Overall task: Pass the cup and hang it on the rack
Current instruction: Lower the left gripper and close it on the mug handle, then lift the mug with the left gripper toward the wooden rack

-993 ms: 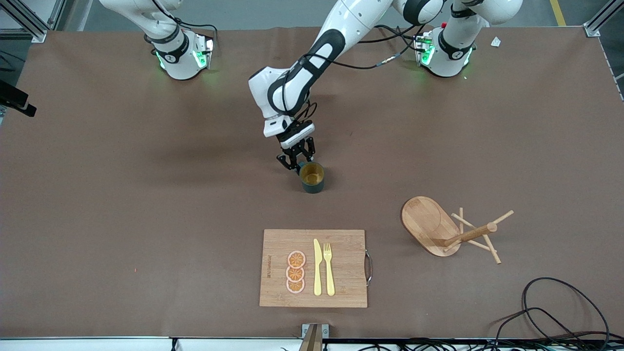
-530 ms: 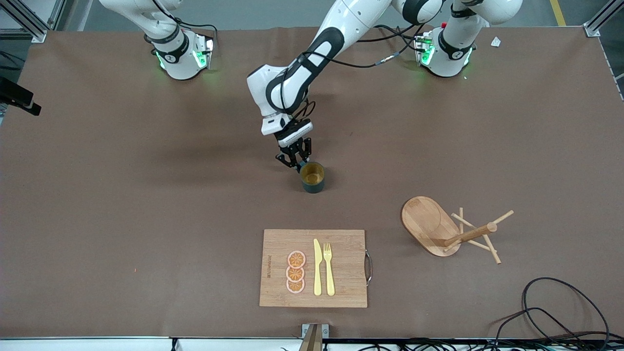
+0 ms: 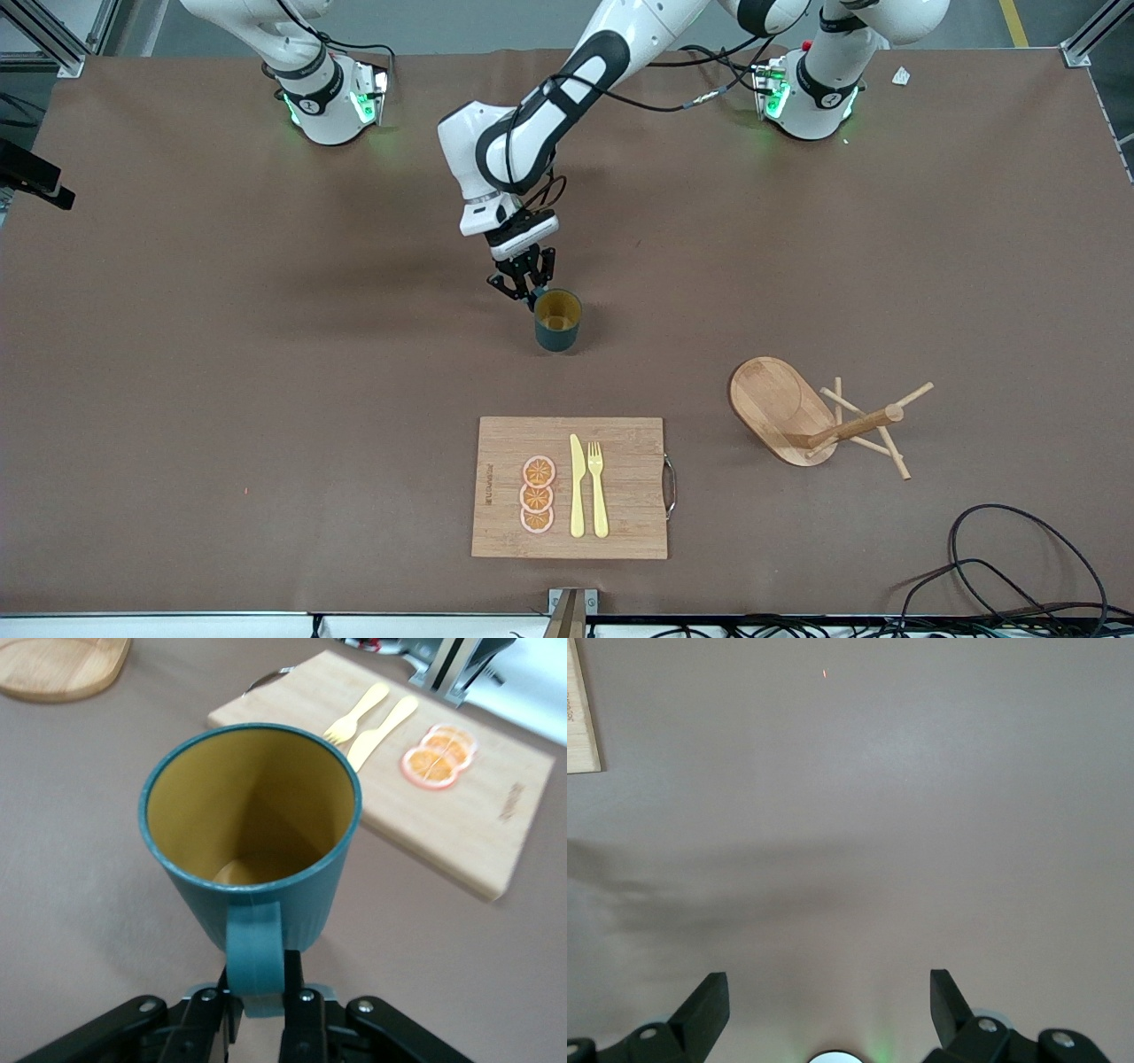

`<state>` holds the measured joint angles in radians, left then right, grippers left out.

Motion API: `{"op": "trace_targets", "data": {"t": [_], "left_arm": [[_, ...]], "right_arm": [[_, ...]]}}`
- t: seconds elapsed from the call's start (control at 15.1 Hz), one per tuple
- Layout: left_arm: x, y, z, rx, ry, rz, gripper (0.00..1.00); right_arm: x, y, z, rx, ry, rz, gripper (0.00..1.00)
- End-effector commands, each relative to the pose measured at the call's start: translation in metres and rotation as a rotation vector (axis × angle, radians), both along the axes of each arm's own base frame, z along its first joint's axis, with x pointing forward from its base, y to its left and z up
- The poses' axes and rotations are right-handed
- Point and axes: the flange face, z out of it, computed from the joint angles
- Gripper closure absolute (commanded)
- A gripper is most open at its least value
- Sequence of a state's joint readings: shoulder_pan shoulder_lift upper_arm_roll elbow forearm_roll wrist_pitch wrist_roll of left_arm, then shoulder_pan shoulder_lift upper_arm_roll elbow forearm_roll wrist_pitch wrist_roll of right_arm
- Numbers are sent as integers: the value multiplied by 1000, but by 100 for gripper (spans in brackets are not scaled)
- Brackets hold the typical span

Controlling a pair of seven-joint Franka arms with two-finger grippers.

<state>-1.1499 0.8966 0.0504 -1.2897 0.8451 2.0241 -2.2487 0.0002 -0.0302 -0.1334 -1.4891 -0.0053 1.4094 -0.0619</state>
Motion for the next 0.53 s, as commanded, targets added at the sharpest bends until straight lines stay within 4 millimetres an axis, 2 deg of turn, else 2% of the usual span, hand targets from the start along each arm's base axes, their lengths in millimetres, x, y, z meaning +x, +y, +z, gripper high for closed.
{"op": "trace_targets", "data": {"t": [0.0, 0.13, 0.26, 0.46], "left_arm": [[28, 14, 60, -46, 9, 29, 98], [46, 25, 116, -77, 50, 11, 99], [68, 45, 163, -139, 127, 31, 99], [98, 76, 213, -222, 209, 51, 99]], "right_arm": [[-11, 6, 3, -13, -5, 16, 0], [-10, 6, 3, -14, -5, 14, 0], [-10, 4, 3, -10, -3, 9, 0], [-10, 8, 3, -5, -6, 9, 0]]}}
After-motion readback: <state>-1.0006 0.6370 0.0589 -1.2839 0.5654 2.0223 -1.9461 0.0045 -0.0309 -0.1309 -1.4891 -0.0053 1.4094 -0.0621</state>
